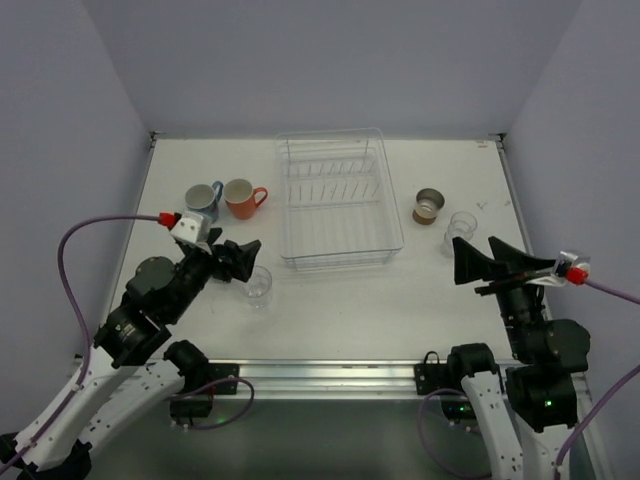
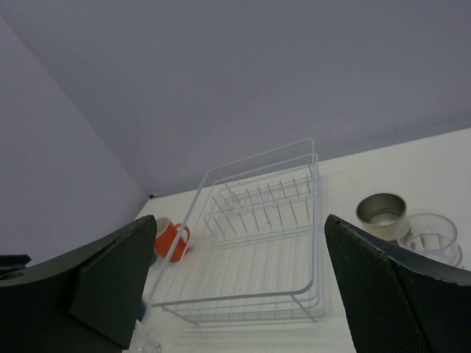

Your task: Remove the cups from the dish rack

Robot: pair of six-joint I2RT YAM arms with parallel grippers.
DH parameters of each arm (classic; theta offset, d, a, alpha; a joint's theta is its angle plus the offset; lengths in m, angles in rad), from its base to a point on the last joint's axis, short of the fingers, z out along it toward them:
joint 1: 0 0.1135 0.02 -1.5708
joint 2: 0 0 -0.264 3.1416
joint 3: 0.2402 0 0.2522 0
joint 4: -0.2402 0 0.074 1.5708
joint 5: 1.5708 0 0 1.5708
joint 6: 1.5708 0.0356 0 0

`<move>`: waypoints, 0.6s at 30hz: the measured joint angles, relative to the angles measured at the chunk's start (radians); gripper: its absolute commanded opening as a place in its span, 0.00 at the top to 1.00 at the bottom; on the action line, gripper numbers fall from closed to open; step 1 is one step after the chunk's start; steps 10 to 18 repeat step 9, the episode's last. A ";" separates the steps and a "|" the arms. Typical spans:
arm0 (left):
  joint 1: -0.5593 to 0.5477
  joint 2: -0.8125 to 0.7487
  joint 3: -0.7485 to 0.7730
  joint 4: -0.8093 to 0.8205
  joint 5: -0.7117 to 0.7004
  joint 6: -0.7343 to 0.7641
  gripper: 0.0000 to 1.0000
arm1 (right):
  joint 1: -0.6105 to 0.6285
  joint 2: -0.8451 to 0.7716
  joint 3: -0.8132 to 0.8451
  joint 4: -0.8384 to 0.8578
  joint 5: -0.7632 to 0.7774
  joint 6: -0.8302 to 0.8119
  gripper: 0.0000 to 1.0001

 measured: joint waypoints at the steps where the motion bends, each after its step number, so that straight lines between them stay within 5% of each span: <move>1: 0.000 0.000 0.016 0.000 -0.023 0.000 0.00 | 0.000 -0.014 -0.007 0.000 -0.004 0.005 0.01; 9: 0.000 -0.052 0.065 -0.002 -0.172 0.014 0.00 | 0.000 -0.051 -0.035 0.000 -0.038 0.021 0.01; 18: 0.000 -0.052 0.065 -0.002 -0.172 0.014 0.00 | 0.000 -0.051 -0.035 0.000 -0.038 0.021 0.01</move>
